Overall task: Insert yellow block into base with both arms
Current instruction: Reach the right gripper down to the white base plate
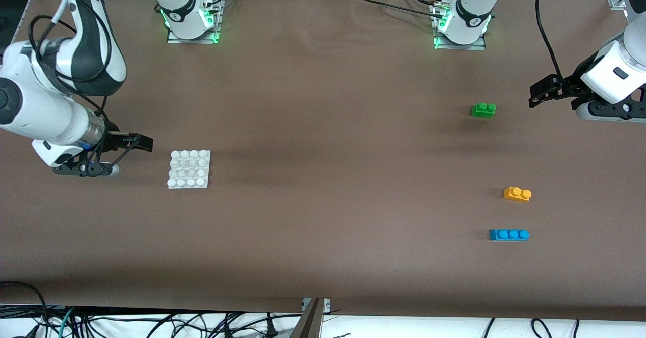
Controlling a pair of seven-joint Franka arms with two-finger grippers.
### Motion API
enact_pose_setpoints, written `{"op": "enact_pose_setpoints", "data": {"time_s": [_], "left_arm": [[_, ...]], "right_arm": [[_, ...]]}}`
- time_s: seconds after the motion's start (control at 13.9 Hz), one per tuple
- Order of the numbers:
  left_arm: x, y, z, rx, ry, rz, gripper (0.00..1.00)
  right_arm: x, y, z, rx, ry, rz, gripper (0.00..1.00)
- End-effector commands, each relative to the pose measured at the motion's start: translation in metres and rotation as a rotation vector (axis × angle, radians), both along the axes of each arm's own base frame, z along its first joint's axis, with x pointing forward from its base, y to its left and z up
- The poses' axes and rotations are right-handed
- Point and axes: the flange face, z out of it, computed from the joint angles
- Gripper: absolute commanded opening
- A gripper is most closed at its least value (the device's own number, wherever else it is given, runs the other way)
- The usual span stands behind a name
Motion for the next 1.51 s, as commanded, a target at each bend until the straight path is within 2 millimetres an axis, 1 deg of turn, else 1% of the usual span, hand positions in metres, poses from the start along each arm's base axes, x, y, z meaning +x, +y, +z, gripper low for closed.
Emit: {"op": "enact_pose_setpoints", "data": {"time_s": [0.0,0.14,0.29,0.43,0.5,0.65,0.86,0.93,1.15,1.44], "left_arm": [[0.001,0.004,0.006,0.028,0.004,-0.022,1.00],[0.001,0.003,0.006,0.028,0.004,-0.022,1.00],[0.001,0.003,0.006,0.028,0.002,-0.024,1.00],[0.001,0.003,0.005,0.028,0.004,-0.022,1.00],[0.001,0.003,0.006,0.028,0.002,-0.022,1.00],[0.001,0.003,0.006,0.028,0.002,-0.022,1.00],[0.001,0.003,0.006,0.028,0.002,-0.022,1.00],[0.001,0.003,0.006,0.028,0.004,-0.022,1.00],[0.001,0.003,0.006,0.028,0.002,-0.022,1.00],[0.001,0.003,0.006,0.028,0.002,-0.022,1.00]], "right_arm": [[-0.004,-0.009,-0.038,0.004,-0.035,-0.023,0.99],[-0.001,-0.009,-0.076,0.001,-0.044,-0.046,0.99],[-0.008,-0.009,-0.116,0.001,-0.092,-0.069,0.99],[-0.012,-0.002,-0.144,0.002,-0.094,-0.111,0.99],[-0.012,0.000,-0.153,0.002,-0.092,-0.116,0.99],[-0.012,0.002,-0.166,0.003,-0.100,-0.116,0.99],[-0.022,0.005,-0.185,0.007,-0.102,-0.112,0.99],[-0.023,0.004,-0.190,0.006,-0.101,-0.124,0.98],[-0.024,0.009,-0.193,0.008,-0.096,-0.126,0.98],[-0.025,0.010,-0.205,0.009,-0.097,-0.123,0.98]]}}
